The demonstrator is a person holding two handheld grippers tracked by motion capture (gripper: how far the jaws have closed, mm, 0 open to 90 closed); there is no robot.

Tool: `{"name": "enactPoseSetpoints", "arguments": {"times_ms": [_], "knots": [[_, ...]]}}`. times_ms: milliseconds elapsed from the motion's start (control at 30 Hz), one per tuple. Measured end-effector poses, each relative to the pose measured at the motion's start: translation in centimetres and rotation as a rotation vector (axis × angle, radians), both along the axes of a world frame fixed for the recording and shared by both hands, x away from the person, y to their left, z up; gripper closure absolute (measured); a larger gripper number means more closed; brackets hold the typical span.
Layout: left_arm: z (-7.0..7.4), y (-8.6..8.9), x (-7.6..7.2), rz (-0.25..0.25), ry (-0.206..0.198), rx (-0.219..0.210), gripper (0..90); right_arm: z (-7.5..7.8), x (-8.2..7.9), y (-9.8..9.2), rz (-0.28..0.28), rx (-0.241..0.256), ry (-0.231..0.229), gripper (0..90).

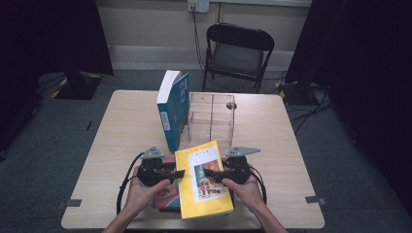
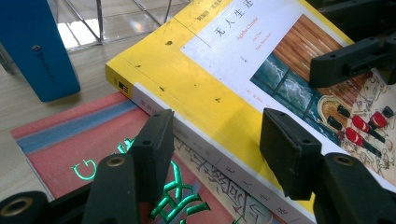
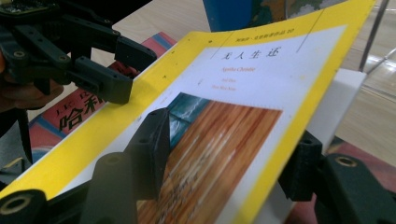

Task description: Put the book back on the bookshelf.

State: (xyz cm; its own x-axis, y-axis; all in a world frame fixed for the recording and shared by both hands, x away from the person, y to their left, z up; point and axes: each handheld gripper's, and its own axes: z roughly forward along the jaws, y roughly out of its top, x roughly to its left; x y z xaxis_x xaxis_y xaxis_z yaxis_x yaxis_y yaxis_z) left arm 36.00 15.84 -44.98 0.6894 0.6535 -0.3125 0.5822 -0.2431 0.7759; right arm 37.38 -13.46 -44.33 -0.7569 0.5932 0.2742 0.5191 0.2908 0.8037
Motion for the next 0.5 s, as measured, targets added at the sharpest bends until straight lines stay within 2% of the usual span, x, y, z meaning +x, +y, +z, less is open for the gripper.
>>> {"name": "enactPoseSetpoints", "arguments": {"times_ms": [67, 100, 167, 300, 400, 500], "knots": [[0.0, 0.0, 0.0, -0.002, -0.002, -0.003, 44.7, 0.2, 0.3, 0.4, 0.017, -0.014, 0.004, 45.7], [0.0, 0.0, 0.0, -0.001, -0.003, -0.003, 44.7, 0.3, 0.5, 0.5, 0.031, -0.014, 0.009, 49.6], [0.0, 0.0, 0.0, -0.005, -0.001, -0.003, 44.6, 0.2, 0.8, 0.7, 0.066, 0.011, 0.032, 53.3], [0.0, 0.1, 0.1, -0.012, -0.003, -0.004, 44.5, 0.1, 1.7, 1.2, 0.114, 0.02, 0.059, 59.6], [-0.1, 0.1, 0.1, -0.015, -0.007, -0.004, 44.1, -0.1, 2.1, 1.6, 0.124, 0.04, 0.074, 64.7], [-0.2, -0.1, 0.2, -0.006, -0.036, 0.001, 40.0, -0.1, 2.0, 1.6, 0.124, 0.048, 0.077, 69.9]]}}
